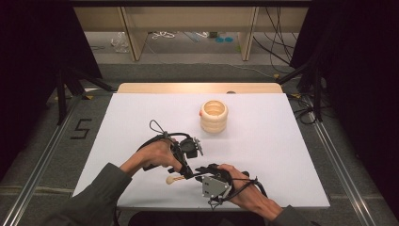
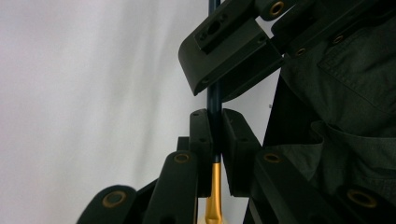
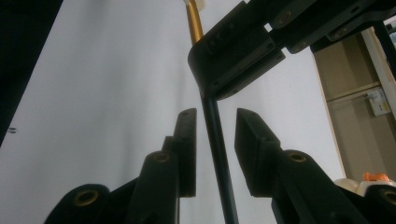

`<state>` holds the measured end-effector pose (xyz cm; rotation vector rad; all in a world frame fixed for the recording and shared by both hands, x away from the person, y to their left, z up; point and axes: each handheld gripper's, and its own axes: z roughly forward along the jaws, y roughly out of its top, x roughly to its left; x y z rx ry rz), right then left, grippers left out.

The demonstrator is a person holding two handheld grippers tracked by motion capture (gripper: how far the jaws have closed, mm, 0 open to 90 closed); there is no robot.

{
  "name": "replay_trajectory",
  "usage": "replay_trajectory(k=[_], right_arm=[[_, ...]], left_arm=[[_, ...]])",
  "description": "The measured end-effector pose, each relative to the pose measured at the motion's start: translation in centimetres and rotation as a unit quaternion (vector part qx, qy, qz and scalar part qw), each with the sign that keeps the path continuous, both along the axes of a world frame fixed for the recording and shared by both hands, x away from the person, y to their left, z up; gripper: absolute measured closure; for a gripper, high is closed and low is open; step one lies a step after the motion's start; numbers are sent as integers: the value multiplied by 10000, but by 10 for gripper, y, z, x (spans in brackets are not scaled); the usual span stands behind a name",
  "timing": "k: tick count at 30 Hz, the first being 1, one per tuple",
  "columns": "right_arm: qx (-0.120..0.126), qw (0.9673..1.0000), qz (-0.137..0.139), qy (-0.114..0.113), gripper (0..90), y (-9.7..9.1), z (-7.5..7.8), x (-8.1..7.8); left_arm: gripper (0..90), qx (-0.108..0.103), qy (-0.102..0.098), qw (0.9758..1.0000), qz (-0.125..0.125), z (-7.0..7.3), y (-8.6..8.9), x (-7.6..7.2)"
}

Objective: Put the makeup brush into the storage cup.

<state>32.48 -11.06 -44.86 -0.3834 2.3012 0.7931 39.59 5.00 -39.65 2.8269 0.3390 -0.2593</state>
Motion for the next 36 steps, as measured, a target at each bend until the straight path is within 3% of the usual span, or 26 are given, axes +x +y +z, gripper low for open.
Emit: replay_trajectory(k=[25, 27, 29, 30, 31, 32, 36], right_arm=[[-70, 9999, 83, 61, 798, 0, -1, 0], [-48, 9998, -52, 173, 809, -1, -2, -2], [-93, 9999, 62, 68, 817, -1, -1, -1], [-72, 9998, -17, 200, 824, -1, -2, -2], [-105, 9998, 94, 133, 831, -1, -1, -1], [-93, 9996, -55, 274, 836, -1, -3, -3], [-125, 9995, 1, 279, 840, -1, -3, -3]], left_arm=[[830, -19, 58, 10000, -72, 1, -4, -2], [830, -7, 54, 9999, -103, 1, -5, -2], [830, 6, 55, 9999, -144, 1, -5, -2], [830, 8, 63, 9999, -154, 1, -5, -2], [830, 4, 67, 9999, -158, 1, -5, -2], [830, 7, 74, 9999, -151, 1, -5, -2], [830, 3, 107, 9998, -152, 1, -5, -3]])
